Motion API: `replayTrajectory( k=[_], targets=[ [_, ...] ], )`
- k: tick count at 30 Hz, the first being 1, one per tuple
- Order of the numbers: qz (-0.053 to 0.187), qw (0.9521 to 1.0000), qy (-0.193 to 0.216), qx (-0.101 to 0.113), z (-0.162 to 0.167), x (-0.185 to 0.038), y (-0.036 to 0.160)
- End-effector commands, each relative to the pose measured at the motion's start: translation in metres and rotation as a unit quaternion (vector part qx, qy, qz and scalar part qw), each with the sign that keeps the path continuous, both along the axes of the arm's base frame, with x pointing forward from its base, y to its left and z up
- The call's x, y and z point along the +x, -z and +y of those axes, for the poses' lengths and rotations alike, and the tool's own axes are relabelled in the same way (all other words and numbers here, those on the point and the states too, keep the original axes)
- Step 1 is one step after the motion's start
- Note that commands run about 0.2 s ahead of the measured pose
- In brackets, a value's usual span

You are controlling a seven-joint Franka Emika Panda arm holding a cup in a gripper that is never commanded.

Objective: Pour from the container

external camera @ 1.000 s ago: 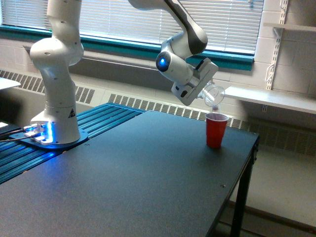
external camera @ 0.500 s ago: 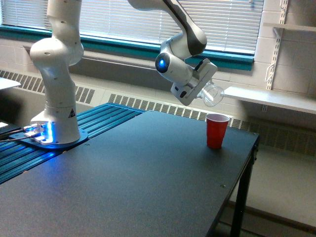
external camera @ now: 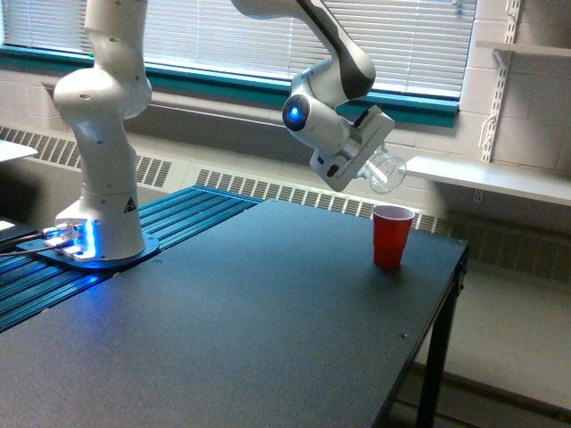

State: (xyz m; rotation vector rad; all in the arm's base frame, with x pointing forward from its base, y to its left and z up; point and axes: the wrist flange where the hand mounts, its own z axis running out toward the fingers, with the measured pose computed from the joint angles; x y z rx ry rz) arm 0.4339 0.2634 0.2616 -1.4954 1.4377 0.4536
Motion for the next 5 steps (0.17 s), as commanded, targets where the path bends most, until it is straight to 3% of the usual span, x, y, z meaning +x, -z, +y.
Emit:
replayTrajectory(
  k=[1, 5],
  targets=[
    [0.010, 0.9997, 0.020, -0.008, -0.0190, 0.0144, -0.0002],
    [0.011, 0.9996, 0.025, -0.008, -0.0271, 0.0211, 0.0002]
  ],
)
